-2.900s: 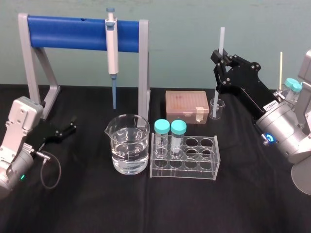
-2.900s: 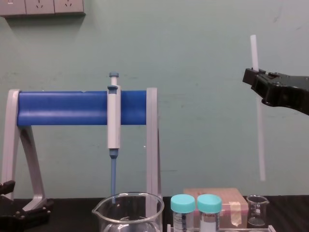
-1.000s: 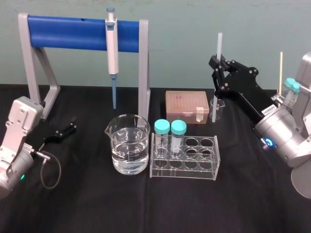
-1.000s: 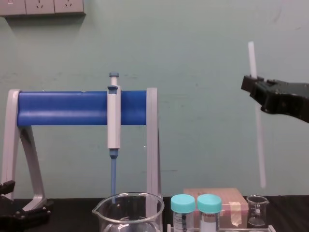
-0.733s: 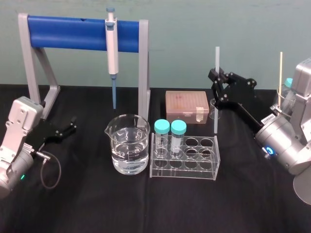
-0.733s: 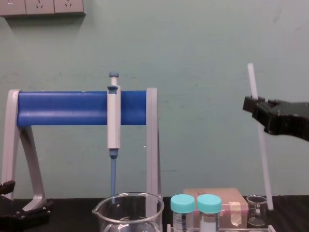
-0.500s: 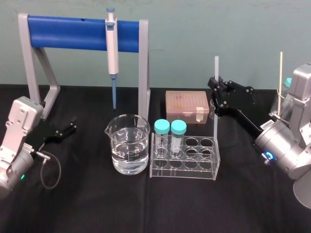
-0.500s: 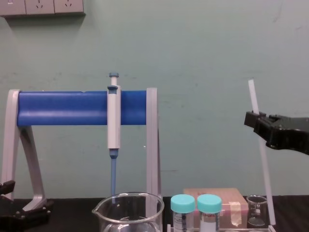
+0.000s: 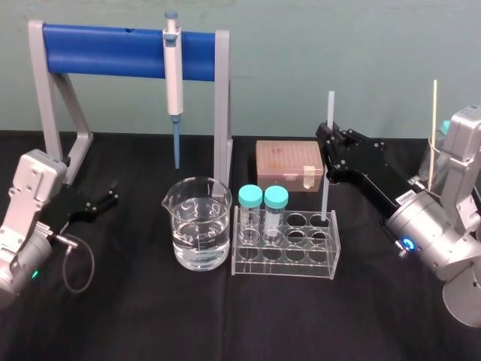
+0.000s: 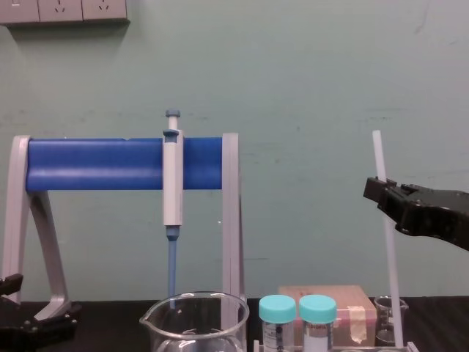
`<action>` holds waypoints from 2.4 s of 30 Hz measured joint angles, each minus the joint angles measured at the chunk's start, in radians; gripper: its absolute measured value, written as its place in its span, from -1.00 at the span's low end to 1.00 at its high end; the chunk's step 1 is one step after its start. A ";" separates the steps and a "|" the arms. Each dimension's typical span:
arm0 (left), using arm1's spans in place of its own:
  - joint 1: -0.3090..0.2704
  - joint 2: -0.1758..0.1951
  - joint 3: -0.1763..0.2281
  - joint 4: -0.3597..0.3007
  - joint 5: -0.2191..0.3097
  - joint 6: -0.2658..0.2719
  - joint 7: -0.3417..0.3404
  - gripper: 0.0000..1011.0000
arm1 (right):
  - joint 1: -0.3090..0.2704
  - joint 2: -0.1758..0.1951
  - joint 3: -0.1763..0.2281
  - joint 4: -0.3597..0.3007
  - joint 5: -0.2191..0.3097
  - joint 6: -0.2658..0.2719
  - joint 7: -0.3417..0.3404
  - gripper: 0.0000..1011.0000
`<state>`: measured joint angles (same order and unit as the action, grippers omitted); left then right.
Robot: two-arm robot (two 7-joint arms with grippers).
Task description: Pick up the stirring rod with one hand, then place it down.
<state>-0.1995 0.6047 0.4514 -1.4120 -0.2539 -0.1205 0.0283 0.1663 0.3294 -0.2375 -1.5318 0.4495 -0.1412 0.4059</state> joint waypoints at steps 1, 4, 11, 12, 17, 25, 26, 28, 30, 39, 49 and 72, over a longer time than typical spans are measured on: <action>0.000 0.000 0.000 0.000 0.000 0.000 0.000 0.98 | 0.002 -0.002 -0.002 0.006 -0.004 -0.010 0.000 -0.87; 0.000 0.000 0.000 0.000 0.000 0.000 0.000 0.98 | 0.004 -0.004 -0.003 0.014 -0.009 -0.023 0.000 -0.87; 0.000 0.000 0.000 0.000 0.000 0.000 0.000 0.98 | 0.009 -0.014 0.000 0.049 -0.007 -0.061 0.010 -0.87; 0.000 0.000 0.000 0.000 0.000 0.000 0.000 0.98 | 0.009 -0.015 0.000 0.052 -0.007 -0.063 0.011 -0.87; 0.000 0.000 0.000 0.000 0.000 0.000 0.000 0.98 | 0.014 -0.021 0.002 0.073 -0.001 -0.072 0.019 -0.87; 0.000 0.000 0.000 0.000 0.000 0.000 0.000 0.98 | 0.024 -0.026 0.002 0.095 0.006 -0.077 0.029 -0.87; 0.000 0.000 0.000 0.000 0.000 0.000 0.000 0.98 | 0.025 -0.026 0.002 0.097 0.006 -0.078 0.030 -0.87; 0.000 0.000 0.000 0.000 0.000 0.000 0.000 0.98 | 0.027 -0.028 0.001 0.103 0.006 -0.081 0.032 -0.87; 0.000 0.000 0.000 0.000 0.000 0.000 0.000 0.98 | 0.029 -0.029 0.000 0.108 0.006 -0.082 0.033 -0.87; 0.000 0.000 0.000 0.000 0.000 0.000 0.000 0.98 | 0.040 -0.036 -0.007 0.147 -0.003 -0.091 0.036 -0.87; 0.000 0.000 0.000 0.000 0.000 0.000 0.000 0.98 | 0.048 -0.040 -0.011 0.168 -0.007 -0.092 0.042 -0.87; 0.000 0.000 0.000 0.000 0.000 0.000 0.000 0.98 | 0.055 -0.049 -0.022 0.215 -0.021 -0.105 0.052 -0.87</action>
<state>-0.1996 0.6047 0.4514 -1.4120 -0.2539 -0.1205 0.0283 0.2214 0.2809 -0.2594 -1.3167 0.4287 -0.2459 0.4579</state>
